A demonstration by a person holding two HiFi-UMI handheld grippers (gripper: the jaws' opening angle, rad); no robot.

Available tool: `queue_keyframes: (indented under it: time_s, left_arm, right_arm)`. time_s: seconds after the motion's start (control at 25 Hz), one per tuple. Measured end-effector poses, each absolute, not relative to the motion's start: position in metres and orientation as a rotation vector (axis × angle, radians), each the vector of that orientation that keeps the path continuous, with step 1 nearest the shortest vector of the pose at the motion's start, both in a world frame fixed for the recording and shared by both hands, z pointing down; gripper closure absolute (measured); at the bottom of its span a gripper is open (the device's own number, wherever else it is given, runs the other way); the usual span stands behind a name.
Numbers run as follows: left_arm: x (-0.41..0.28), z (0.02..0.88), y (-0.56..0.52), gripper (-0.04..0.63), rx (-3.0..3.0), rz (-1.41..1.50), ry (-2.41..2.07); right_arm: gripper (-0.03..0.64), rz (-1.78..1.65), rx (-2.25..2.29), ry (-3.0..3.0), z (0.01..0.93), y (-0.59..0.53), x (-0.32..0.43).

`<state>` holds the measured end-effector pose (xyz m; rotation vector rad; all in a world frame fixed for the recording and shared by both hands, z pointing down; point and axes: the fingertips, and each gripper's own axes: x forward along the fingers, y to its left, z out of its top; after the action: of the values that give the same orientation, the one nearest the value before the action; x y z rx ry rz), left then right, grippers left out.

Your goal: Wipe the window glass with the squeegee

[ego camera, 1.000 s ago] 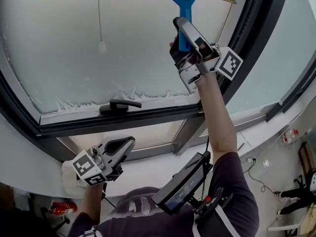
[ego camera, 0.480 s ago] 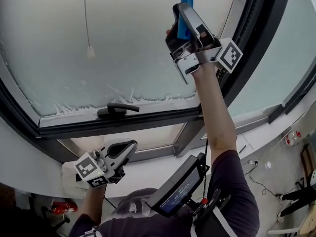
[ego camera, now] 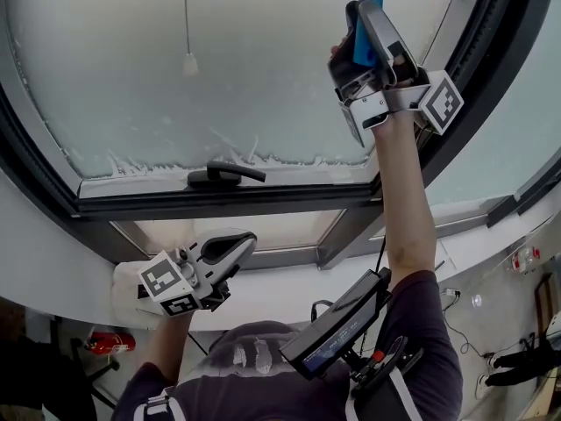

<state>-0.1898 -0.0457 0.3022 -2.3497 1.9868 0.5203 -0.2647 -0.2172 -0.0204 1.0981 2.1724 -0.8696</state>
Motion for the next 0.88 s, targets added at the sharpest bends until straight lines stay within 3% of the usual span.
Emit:
queue_keyframes:
  time_s: [0.88]
  left_arm:
    - [-0.197,0.299,-0.038,0.589,-2.295,0.517,2.058]
  right_arm:
    - [0.474,-0.977,1.09,2.164,0.026,-0.206,-0.267]
